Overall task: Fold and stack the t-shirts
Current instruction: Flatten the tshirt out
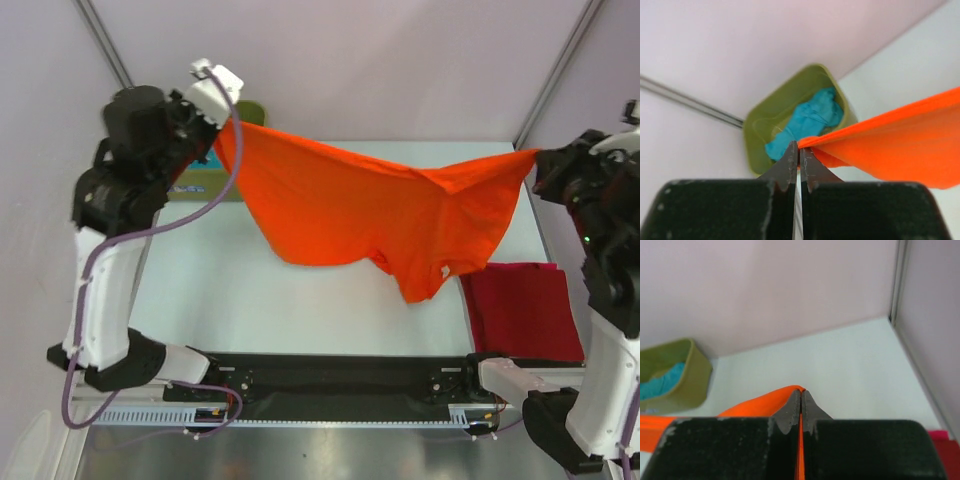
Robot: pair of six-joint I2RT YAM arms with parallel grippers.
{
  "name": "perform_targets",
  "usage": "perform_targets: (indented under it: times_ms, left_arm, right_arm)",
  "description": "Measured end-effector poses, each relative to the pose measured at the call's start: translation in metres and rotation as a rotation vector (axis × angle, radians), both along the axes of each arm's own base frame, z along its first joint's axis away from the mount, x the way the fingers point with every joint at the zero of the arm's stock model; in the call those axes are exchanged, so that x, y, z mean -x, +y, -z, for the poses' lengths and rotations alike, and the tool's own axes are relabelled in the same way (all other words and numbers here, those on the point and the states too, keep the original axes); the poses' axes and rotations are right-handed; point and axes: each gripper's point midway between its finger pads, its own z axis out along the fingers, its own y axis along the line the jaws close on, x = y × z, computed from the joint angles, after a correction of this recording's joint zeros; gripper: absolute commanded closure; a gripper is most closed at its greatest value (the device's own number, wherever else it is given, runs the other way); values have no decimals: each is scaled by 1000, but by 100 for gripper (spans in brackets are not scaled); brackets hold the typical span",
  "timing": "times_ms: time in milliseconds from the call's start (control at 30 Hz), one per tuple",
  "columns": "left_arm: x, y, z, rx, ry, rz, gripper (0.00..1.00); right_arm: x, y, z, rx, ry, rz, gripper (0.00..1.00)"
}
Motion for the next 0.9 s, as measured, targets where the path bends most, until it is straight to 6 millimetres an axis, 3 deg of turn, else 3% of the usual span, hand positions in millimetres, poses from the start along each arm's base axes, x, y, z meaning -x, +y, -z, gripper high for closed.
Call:
perform_targets:
  times_ms: [133,300,400,500,567,633,767,833,900]
  left_arm:
    - [50,27,-54,59,-126,-23,99]
    - [104,51,-77,101,-200,-22,100]
    - [125,59,-88,129,-238,-13,100]
    - [131,60,-91,145,-250,-10,100]
    - [124,57,-88,139,-232,-12,100]
    - [107,50,-81,123,-206,-15,100]
    - [50,26,-54,80,-122,-24,100]
    - [15,14,-30,55,-67,-33,100]
    - [-21,2,4,24,4,-42,100]
  right_arm:
    - [37,-9,-63,26,-179,26,100]
    - [91,-16,-122,39,-381,36,100]
    - [113,-17,-140,36,-457,31,100]
    - [110,-12,-144,33,-474,4,100]
    - [94,-7,-139,35,-449,-20,100]
    - [65,-1,-137,40,-419,-39,100]
    - [-29,11,-121,66,-331,-56,100]
    - [-81,15,-101,77,-273,-60,100]
    - [-133,19,-67,86,-196,-63,100]
